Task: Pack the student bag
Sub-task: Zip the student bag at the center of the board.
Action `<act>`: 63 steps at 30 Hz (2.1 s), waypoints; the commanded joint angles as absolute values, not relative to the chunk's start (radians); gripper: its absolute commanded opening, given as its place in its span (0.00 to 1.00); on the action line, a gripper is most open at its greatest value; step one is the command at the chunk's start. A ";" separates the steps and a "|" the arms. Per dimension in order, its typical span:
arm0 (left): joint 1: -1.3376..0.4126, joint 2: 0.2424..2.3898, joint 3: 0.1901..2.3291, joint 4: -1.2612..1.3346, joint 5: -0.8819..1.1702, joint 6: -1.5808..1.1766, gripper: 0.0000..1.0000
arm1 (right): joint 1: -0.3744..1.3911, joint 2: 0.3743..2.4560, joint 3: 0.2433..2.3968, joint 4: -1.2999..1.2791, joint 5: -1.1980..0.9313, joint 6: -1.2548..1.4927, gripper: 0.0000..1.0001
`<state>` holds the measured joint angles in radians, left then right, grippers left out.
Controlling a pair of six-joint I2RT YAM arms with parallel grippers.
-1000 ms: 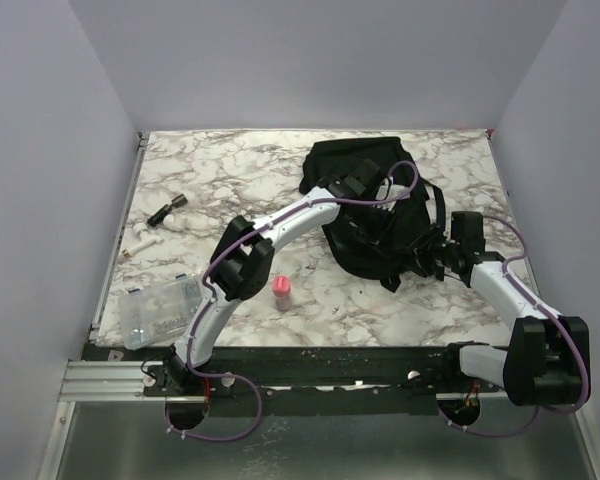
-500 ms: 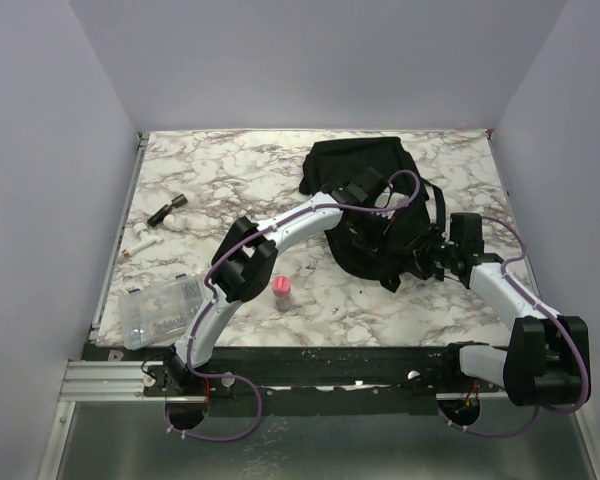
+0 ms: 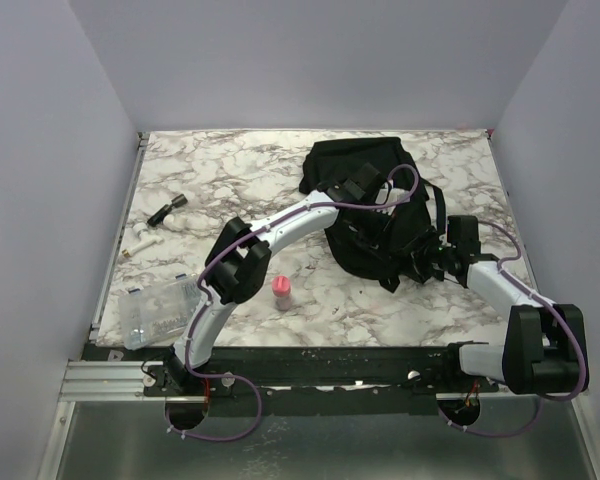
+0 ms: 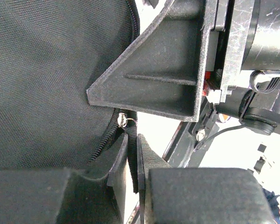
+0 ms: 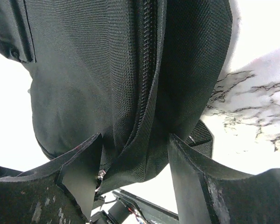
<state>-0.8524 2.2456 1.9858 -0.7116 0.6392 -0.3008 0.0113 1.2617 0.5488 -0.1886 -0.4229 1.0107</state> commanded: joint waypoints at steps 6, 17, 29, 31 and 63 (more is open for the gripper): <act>-0.856 2.195 1.968 -0.697 0.683 -0.308 0.00 | 0.006 1.251 0.542 -0.175 -0.438 1.014 0.61; -0.845 2.183 1.967 -0.693 0.709 -0.317 0.13 | 0.006 1.281 0.535 -0.155 -0.442 1.015 0.61; -0.834 2.202 1.976 -0.663 0.755 -0.350 0.23 | 0.007 1.285 0.535 -0.151 -0.450 1.008 0.61; -0.833 2.204 1.977 -0.661 0.752 -0.351 0.12 | 0.006 1.285 0.538 -0.156 -0.450 1.006 0.60; -0.734 1.989 1.597 -0.363 0.619 -0.440 0.00 | -0.229 1.394 0.761 -0.339 -0.347 0.596 0.48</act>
